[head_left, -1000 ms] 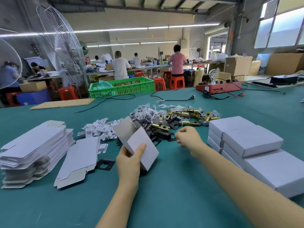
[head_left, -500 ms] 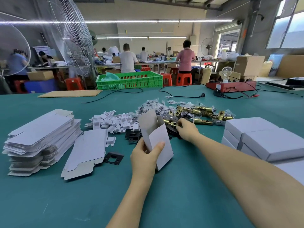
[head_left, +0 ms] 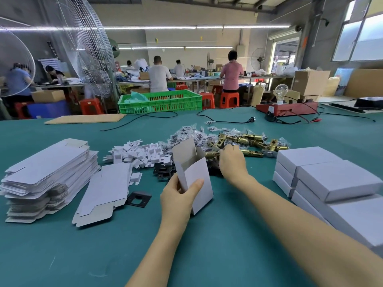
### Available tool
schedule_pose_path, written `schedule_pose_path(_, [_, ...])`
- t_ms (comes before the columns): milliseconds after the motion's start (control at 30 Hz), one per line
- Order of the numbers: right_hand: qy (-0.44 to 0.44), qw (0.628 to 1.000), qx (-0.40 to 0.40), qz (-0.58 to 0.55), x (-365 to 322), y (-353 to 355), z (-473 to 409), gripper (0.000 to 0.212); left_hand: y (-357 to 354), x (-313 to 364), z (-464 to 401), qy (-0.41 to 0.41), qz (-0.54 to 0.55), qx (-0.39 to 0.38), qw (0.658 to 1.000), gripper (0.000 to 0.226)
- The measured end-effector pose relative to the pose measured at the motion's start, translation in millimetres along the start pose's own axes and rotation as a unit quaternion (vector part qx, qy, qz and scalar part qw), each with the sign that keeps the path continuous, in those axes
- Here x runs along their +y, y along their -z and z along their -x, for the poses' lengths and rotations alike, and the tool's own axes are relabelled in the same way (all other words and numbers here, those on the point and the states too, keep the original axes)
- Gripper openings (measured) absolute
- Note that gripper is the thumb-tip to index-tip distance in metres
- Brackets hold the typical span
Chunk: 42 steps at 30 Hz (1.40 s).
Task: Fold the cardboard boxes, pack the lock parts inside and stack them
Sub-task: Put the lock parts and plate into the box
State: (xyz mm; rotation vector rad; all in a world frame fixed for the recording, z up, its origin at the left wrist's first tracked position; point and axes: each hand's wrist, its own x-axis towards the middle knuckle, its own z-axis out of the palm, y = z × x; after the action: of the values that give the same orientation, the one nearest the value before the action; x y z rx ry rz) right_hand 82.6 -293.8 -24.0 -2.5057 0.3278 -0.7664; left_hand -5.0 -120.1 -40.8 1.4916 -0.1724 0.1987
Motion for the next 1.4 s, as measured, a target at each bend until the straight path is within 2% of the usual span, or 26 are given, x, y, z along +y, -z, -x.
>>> schedule_pose_path(133, [-0.085,0.993,0.027,-0.082,1.8,37.3,1.3,0.028,0.2,1.1,0.9,-0.005,-0.001,-0.009,1.0,0.024])
schedule_pose_path(233, [-0.159,0.966,0.044,-0.199,7.5,59.7,3.7,0.038,-1.1,3.0,2.7,-0.006,-0.009,-0.014,1.0,0.027])
schedule_pose_path(333, [-0.166,0.943,0.062,-0.281,5.0,81.8,10.3,0.032,-2.2,4.9,4.8,-0.009,-0.027,-0.013,0.999,0.031])
schedule_pose_path(400, [-0.14,0.94,0.076,-0.302,0.3,100.2,11.1,0.028,-2.5,6.0,5.0,-0.014,-0.039,-0.019,0.999,0.032])
schedule_pose_path(567, [0.015,0.959,0.09,-0.269,-25.1,157.7,17.9,0.028,-5.9,8.7,9.8,-0.014,-0.049,-0.038,0.998,0.038])
schedule_pose_path(667, [0.085,0.959,0.025,-0.271,-39.6,177.5,28.7,0.028,-9.0,10.5,12.2,-0.018,-0.07,-0.038,0.997,0.032])
schedule_pose_path(800, [0.138,0.972,-0.041,-0.188,-56.6,170.2,38.1,0.027,-11.4,7.2,13.3,-0.035,-0.102,-0.034,0.994,0.027])
schedule_pose_path(867, [0.163,0.974,-0.046,-0.148,-62.8,162.1,41.4,0.026,-11.9,4.8,13.8,-0.037,-0.118,-0.036,0.992,0.018])
schedule_pose_path(933, [0.178,0.974,-0.05,-0.128,-66.5,155.6,43.7,0.024,-12.1,2.8,13.6,-0.04,-0.124,-0.037,0.991,0.023])
schedule_pose_path(1000, [0.193,0.974,-0.053,-0.108,-68.8,150.0,45.3,0.022,-14.2,5.9,15.0,-0.041,-0.119,-0.038,0.991,0.018])
schedule_pose_path(1200, [0.23,0.97,-0.071,-0.02,-72.8,137.9,46.3,0.025,-15.3,10.0,18.0,-0.033,-0.098,-0.041,0.994,0.02])
schedule_pose_path(1400, [0.266,0.956,-0.12,0.003,-69.9,136.2,51.2,0.022,-17.5,9.7,18.6,-0.029,-0.107,-0.048,0.993,0.058])
